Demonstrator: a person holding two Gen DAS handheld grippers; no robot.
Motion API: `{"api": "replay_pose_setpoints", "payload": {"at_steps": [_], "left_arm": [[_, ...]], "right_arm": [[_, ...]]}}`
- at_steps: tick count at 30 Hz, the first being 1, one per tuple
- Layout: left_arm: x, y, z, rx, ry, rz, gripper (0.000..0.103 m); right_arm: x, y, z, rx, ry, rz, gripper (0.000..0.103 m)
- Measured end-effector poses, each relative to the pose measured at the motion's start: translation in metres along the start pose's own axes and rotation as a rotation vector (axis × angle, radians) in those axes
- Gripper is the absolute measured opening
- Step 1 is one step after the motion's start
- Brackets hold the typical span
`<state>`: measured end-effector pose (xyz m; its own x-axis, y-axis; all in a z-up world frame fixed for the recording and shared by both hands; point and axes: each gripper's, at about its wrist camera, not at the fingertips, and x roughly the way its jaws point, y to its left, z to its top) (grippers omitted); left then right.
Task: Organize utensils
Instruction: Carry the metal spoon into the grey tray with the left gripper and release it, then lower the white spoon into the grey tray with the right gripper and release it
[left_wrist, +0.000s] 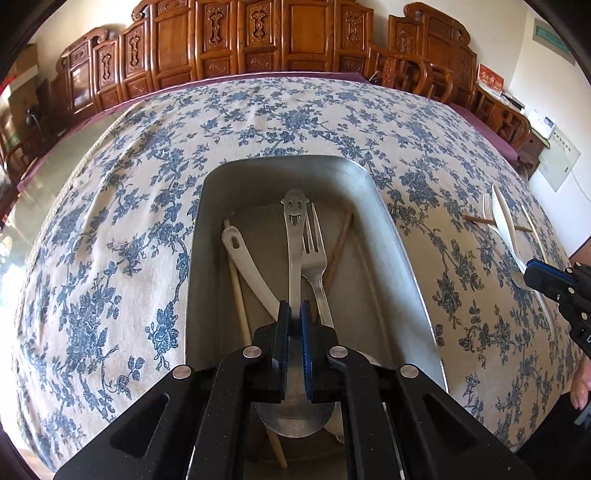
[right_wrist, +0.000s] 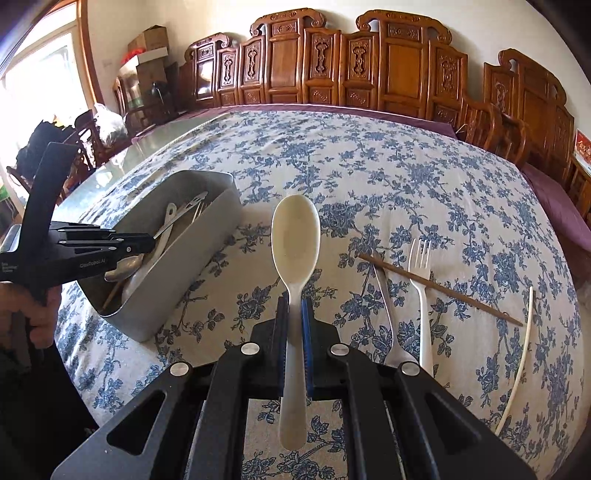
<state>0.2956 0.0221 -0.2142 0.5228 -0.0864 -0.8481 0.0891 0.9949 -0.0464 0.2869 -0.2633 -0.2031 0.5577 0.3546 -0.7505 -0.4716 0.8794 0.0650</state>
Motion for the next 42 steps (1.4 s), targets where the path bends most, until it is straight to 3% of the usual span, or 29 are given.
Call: {"api": "replay_pose_setpoints", "payload": {"at_steps": [6,14,22,34,42], "left_arm": [[-0.005,0.007,-0.001,-0.018,-0.005,-0.009,0.005],[-0.034,0.009,0.004,0.002,-0.079,-0.017,0.005],[-0.055,0.028,0.011,-0.017,-0.134,-0.023,0.005],[-0.069,0.058,0.013,-0.064,-0.166,-0.015,0.005],[-0.073,0.064,0.015,-0.078,-0.179,-0.022,0.005]], "right_arm": [[0.005,0.002,-0.002,-0.005,0.014,-0.019,0.009],[-0.003,0.012,0.009,0.014,-0.008,-0.008,0.009],[-0.004,0.056,0.039,-0.001,-0.048,0.068,0.009],[0.039,0.114,0.078,0.076,-0.03,0.199,0.009],[0.068,0.126,0.078,0.117,0.019,0.205,0.009]]}}
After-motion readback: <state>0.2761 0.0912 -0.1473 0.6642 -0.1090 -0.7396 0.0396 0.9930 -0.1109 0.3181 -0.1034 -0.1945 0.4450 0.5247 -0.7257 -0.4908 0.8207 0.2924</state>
